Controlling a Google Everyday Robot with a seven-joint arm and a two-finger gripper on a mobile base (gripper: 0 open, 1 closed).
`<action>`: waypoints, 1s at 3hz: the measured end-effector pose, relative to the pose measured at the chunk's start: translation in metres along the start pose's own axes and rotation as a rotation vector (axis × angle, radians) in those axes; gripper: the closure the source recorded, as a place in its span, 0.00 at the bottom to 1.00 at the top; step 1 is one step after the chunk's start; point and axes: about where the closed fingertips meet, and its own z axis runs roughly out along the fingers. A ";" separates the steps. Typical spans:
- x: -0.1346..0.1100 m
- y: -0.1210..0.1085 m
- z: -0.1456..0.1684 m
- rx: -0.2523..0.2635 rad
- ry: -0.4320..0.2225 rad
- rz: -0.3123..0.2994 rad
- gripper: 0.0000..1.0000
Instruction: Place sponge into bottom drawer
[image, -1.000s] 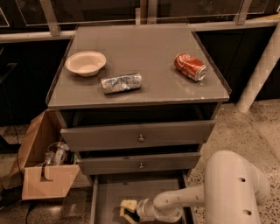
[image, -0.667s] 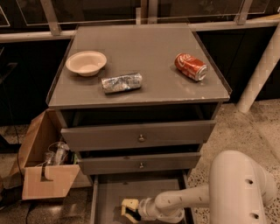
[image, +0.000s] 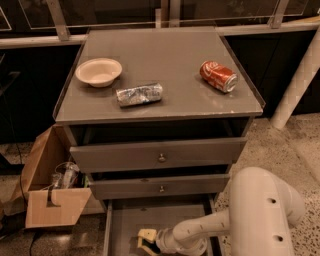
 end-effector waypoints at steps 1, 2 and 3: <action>0.002 -0.014 0.019 0.057 -0.009 0.006 1.00; -0.001 -0.016 0.023 0.056 -0.013 0.009 1.00; -0.001 -0.016 0.023 0.056 -0.013 0.009 0.74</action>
Offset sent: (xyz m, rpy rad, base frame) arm -0.0057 0.0013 -0.0148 -0.0547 0.0067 -0.0022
